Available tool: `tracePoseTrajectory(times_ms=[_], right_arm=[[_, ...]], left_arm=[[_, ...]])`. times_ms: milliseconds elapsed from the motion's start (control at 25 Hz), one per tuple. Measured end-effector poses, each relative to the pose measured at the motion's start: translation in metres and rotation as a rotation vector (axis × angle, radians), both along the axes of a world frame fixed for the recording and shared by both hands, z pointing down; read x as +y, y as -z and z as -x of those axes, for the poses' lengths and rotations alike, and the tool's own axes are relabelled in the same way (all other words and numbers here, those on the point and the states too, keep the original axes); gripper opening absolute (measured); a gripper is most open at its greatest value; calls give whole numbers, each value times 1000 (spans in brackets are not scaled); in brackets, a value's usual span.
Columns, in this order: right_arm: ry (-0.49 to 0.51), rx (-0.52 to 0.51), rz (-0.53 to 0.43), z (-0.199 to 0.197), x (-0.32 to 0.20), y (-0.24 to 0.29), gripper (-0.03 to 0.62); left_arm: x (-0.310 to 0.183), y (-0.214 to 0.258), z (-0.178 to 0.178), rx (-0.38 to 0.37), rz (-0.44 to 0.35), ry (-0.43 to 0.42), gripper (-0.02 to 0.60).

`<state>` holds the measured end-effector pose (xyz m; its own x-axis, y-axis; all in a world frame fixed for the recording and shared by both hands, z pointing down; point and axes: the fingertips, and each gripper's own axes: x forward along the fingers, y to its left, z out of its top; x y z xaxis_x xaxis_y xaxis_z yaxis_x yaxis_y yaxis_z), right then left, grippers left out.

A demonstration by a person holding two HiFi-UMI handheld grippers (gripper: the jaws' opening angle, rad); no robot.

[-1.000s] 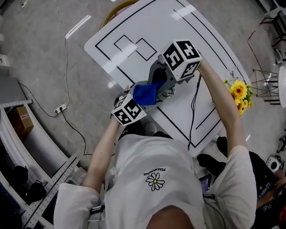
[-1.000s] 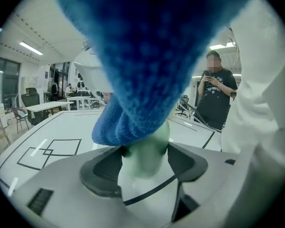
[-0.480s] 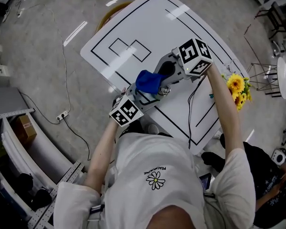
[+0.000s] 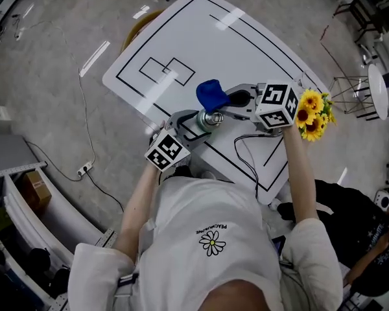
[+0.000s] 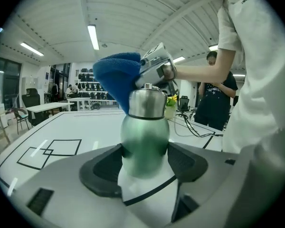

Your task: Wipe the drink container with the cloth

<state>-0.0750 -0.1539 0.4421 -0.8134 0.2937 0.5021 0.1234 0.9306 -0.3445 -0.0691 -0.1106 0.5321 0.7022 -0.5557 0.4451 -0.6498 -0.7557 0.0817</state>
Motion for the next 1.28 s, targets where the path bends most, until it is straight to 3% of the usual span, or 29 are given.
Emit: tracePoseTrajectory(times_ms=[200, 520, 680, 800, 960, 1120, 1280], right_arm=[[-224, -32, 15, -24, 7, 1, 41], [-485, -168, 216, -46, 27, -13, 41], [-535, -198, 152, -54, 13, 6, 41], [-495, -191, 20, -45, -8, 39, 41], [-320, -95, -94, -10, -9, 49, 41], [-172, 6, -140, 17, 7, 31, 41], [-96, 57, -153, 25, 25, 19, 41]], left_arm=[[0, 0, 1, -1, 2, 1, 299], [0, 1, 1, -1, 5, -5, 299], [0, 1, 0, 3, 5, -9, 299], [0, 1, 0, 7, 5, -11, 299], [0, 1, 0, 11, 1, -11, 299], [0, 1, 0, 11, -2, -8, 299], [0, 1, 0, 9, -3, -4, 299]])
